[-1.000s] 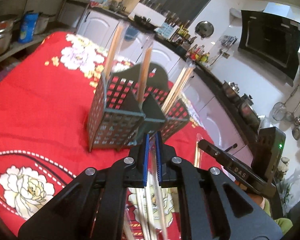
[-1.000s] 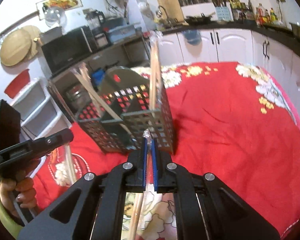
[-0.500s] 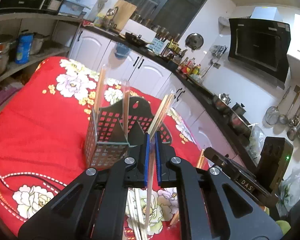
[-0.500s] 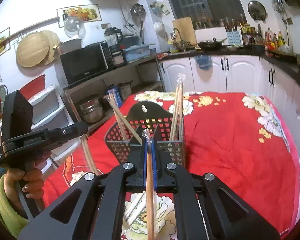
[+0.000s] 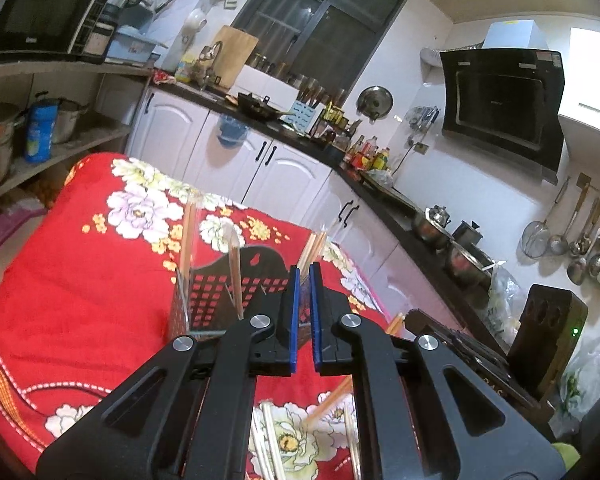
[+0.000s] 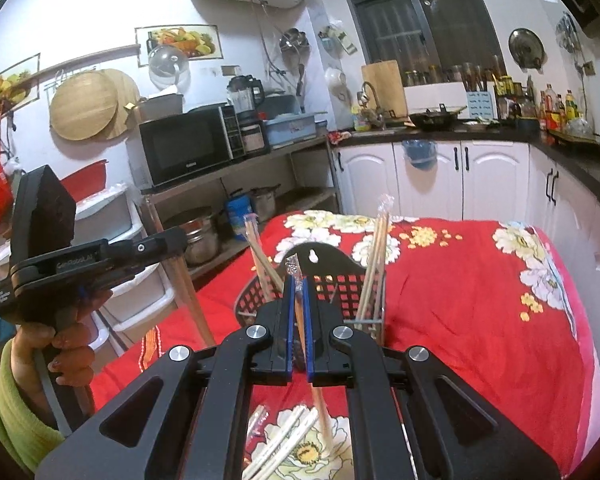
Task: Organize utensils
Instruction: 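Lift the left tool's chopstick over the grey mesh caddy while the right tool carries its own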
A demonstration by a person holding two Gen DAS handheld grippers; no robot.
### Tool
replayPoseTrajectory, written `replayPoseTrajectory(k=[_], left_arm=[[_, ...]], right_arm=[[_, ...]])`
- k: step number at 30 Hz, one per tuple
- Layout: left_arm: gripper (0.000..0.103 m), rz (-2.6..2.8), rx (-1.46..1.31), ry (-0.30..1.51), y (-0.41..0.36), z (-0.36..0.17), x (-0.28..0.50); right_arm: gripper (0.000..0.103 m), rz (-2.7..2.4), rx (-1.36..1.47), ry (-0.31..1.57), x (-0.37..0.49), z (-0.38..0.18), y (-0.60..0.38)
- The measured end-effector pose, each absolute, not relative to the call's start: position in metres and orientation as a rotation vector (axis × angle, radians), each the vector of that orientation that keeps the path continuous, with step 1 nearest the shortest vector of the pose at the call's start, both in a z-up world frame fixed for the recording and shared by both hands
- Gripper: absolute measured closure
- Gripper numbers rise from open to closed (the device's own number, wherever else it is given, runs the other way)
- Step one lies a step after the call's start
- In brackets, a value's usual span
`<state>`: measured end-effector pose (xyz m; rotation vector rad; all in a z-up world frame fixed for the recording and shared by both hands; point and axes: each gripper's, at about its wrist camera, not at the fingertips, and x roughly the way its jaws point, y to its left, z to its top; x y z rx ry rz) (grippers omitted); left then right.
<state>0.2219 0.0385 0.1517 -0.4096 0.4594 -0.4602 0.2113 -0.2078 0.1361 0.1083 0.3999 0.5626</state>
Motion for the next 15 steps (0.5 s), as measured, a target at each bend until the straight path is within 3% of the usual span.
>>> replayPoseTrajectory(k=[15], left_arm=[[0.100, -0.487, -0.364, 0.362, 0.033, 0.203, 0.235]], right_arm=[[0.101, 0.600, 0.077, 0.291, 0.222, 0.182, -0.193]])
